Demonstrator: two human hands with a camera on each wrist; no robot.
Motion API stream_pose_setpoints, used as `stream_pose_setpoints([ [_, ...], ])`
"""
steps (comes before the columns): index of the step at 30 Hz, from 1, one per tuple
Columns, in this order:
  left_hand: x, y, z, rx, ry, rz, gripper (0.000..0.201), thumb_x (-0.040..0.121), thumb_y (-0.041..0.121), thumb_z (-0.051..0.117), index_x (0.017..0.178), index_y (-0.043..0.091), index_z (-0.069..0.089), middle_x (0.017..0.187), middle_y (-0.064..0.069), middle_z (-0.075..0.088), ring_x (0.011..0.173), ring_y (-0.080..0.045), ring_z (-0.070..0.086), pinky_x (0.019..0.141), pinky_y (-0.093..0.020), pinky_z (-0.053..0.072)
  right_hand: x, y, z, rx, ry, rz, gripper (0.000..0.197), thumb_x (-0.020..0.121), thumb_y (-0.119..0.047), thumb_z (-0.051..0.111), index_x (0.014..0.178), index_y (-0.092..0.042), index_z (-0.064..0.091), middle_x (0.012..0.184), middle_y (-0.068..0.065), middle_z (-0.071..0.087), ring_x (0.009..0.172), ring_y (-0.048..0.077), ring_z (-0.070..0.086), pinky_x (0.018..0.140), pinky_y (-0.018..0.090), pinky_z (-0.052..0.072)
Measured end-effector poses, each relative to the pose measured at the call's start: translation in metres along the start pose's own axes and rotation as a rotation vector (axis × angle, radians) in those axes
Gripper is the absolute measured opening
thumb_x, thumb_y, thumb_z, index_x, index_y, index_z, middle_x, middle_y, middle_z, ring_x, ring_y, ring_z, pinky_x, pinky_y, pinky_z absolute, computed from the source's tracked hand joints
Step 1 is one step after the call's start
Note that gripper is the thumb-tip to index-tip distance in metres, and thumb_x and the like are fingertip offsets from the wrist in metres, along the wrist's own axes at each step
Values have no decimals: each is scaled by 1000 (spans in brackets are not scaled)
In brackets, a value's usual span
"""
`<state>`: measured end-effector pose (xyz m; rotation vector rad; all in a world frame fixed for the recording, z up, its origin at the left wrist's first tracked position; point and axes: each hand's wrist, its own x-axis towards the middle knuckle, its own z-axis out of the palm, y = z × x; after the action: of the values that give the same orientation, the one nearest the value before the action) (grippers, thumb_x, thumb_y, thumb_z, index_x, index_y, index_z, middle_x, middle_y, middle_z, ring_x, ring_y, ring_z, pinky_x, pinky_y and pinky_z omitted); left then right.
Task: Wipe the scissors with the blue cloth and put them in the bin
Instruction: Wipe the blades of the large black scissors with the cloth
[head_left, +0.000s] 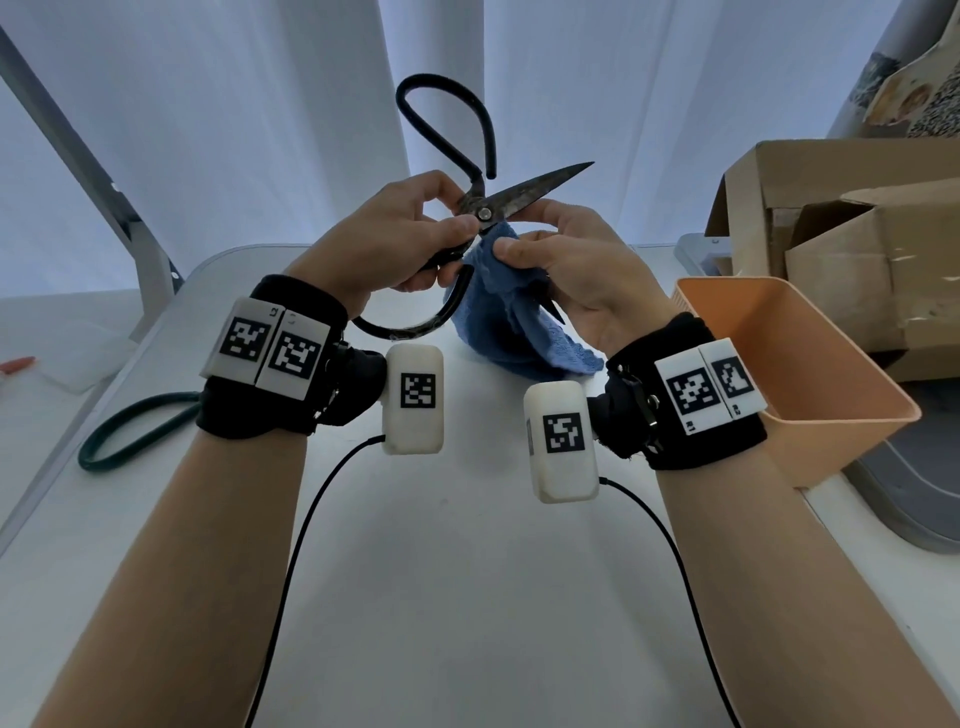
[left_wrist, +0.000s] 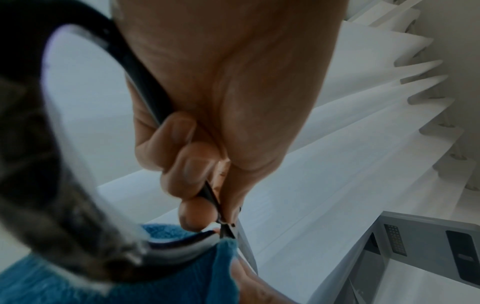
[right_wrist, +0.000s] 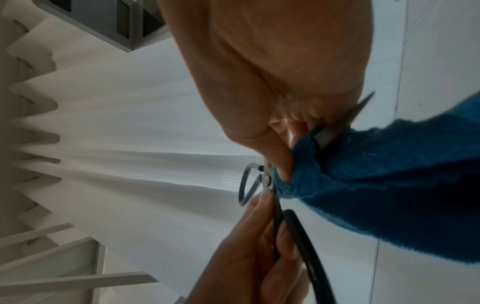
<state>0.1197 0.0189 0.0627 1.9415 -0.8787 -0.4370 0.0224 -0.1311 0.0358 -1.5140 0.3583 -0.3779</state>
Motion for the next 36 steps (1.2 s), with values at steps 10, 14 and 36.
stream_pose_setpoints([
  [10,0,1,1,1,-13,-23,24,102,30,55,117,11,57,55,0,57,58,-20,38,49,-21,32,-2,-2,0,4,-7,-1,34,88,-5,71,121,-5,64,87,11,73,82,22,73,76,31,59],
  [14,0,-1,-3,-1,-16,-13,23,101,29,56,116,10,56,56,-1,58,60,-22,38,52,-24,32,-3,-4,-6,-13,-42,5,37,90,2,64,125,-8,63,76,3,70,71,13,68,65,25,53],
  [36,0,-1,-1,-6,-15,-29,23,101,29,56,115,11,58,57,-1,57,65,-23,37,49,-21,32,2,4,-6,-23,44,-47,39,80,-10,80,117,-9,68,55,-7,53,61,14,60,68,29,51],
])
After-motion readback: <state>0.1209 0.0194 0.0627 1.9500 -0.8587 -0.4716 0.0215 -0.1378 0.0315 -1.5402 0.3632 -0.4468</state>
